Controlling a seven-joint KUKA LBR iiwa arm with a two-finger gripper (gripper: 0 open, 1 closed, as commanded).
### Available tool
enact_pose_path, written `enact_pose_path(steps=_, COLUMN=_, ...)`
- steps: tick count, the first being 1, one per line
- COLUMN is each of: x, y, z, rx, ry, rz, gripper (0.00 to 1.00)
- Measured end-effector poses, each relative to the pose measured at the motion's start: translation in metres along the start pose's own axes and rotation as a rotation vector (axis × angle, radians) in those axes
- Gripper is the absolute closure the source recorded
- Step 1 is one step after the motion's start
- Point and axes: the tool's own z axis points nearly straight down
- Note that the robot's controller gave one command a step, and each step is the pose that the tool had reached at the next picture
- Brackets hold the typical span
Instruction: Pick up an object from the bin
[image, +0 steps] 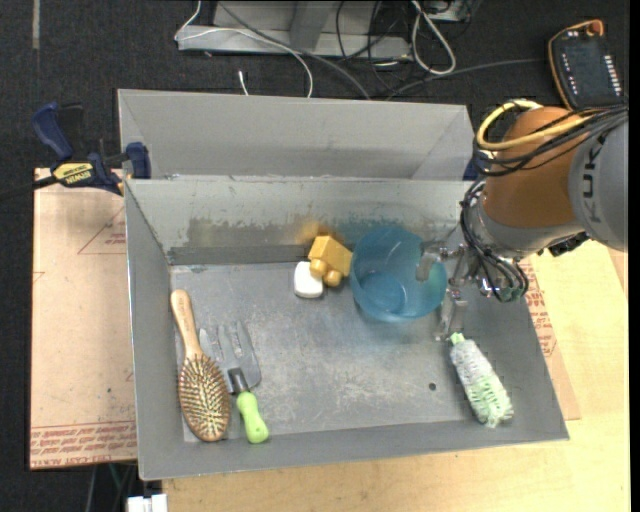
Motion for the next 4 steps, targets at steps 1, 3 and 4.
enact_pose_path(steps=1, x=-0.002, y=0.001, z=-0.005, rx=0.001, ry=-0.007, rz=-0.002, gripper=0.00)
enact_pose_path(steps=3, x=-0.014, y=0.071, z=0.007, rx=0.001, ry=-0.012, rz=0.144, gripper=0.00)
enact_pose_path(steps=4, x=-0.016, y=0.048, z=0.034, rx=0.000, ry=-0.007, rz=0.289, gripper=0.00)
